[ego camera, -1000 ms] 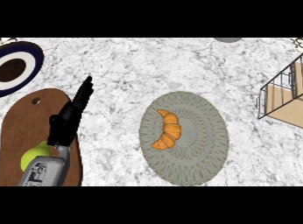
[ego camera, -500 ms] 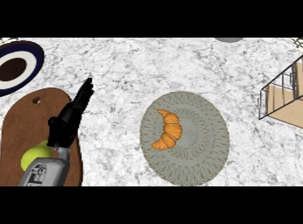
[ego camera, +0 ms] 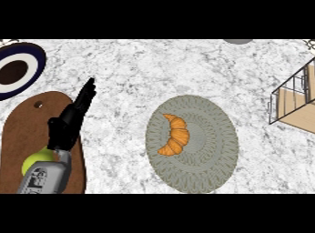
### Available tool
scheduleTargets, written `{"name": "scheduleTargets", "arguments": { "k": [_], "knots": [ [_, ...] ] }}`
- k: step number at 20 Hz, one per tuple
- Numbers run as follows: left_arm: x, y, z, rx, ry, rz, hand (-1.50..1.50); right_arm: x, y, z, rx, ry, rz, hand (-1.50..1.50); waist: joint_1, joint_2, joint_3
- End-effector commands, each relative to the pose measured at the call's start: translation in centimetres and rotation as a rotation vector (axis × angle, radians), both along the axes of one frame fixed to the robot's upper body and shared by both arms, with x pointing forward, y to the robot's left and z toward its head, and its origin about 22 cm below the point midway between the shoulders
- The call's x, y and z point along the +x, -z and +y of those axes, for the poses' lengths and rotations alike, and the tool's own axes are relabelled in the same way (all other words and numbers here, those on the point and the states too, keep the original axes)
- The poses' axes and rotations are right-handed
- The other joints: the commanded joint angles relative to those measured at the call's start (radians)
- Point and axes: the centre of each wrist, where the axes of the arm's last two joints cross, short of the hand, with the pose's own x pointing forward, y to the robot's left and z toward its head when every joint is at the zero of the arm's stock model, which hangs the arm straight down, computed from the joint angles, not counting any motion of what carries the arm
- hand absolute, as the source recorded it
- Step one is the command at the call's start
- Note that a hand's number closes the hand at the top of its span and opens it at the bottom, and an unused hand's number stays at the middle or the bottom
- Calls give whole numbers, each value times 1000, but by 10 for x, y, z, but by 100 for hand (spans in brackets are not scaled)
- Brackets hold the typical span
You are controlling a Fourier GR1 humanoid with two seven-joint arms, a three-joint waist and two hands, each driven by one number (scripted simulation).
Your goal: Pick the lemon from the placemat and place it in the tiered shelf
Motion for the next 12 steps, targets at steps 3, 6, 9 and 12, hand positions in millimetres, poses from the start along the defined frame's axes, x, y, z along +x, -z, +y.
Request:
{"name": "scheduleTargets", "arguments": {
  "k": [3,6,9,12],
  "knots": [
    [-6,4,-25,-10,6,-1,0,6,19,-33,54,-39,-86,150,-1,-1,-1],
    [-16,9,3,-14,0,-6,0,11,-3,-62,58,-40,-62,150,3,-1,-1],
    [4,-1,-14,6,-9,8,0,11,18,-49,49,-47,-67,150,-3,-1,-1],
    [-7,15,-2,11,-13,-3,0,9,28,-76,7,242,91,150,-1,4,-3]
  ]
}}
